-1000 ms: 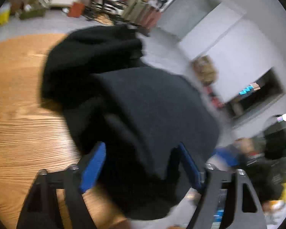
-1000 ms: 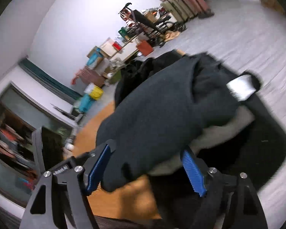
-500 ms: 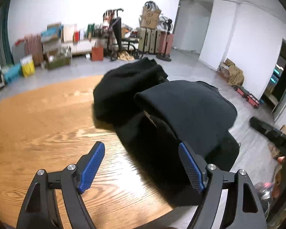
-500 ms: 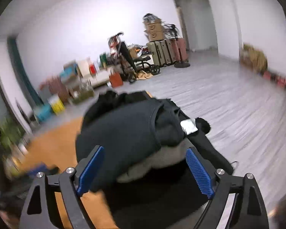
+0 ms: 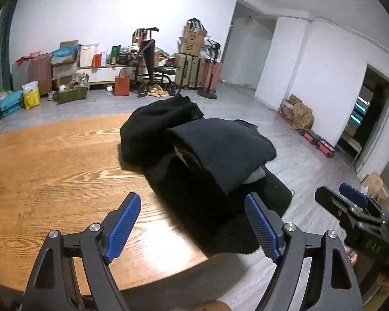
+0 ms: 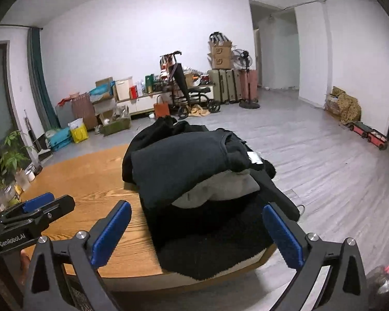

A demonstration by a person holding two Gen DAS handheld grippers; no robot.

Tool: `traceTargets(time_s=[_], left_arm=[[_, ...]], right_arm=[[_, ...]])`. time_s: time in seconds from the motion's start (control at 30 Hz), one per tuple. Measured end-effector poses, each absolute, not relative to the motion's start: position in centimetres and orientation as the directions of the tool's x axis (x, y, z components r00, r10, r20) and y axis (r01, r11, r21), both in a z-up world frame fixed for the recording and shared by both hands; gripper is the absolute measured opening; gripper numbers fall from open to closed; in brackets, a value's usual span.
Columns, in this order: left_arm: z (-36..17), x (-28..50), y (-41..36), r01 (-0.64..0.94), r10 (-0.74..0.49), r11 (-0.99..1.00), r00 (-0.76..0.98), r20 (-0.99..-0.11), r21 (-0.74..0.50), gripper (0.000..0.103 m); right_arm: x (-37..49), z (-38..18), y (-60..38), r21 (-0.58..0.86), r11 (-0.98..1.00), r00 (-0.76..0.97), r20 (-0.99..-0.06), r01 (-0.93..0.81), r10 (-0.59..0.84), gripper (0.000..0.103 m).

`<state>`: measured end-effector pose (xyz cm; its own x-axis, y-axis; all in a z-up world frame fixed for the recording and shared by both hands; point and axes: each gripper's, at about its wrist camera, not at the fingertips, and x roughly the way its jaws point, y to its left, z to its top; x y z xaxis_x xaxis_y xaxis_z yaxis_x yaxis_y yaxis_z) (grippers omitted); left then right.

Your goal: Fold clothes

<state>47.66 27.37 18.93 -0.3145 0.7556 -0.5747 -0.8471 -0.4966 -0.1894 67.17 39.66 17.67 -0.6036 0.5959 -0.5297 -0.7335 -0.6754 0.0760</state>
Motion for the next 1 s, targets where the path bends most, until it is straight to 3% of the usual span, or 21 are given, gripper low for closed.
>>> traceTargets(time_s=[0.3,0.5,0.73,1.0], left_arm=[[22.5,50.2,30.5,-0.829,0.641,-0.559,-0.434,-0.633,0.001,0.083],[25.8,51.8,32.2,-0.797,0.626,-0.603,-0.51,-0.59,0.049,0.083],[25.4,53.5,34.8,-0.77,0.6,-0.637,-0.526,-0.604,0.037,0.083],[24.1,55.9,37.3,-0.762,0.584,-0.647,-0.521,-0.623,0.031,0.083]], right_arm=[[67.9,19.2,38.6,-0.13,-0.677,-0.524,-0.533,-0.725,0.664,0.103],[68.1,20.8,41.5,-0.109,-0.705,-0.542,-0.562,-0.701,0.625,0.103],[69.1,21.9,44.7,-0.068,-0.757,-0.622,-0.524,-0.65,0.582,0.103],[70.0,20.1,48.0,-0.002,-0.795,-0.653,-0.57,-0.607,0.5,0.103]])
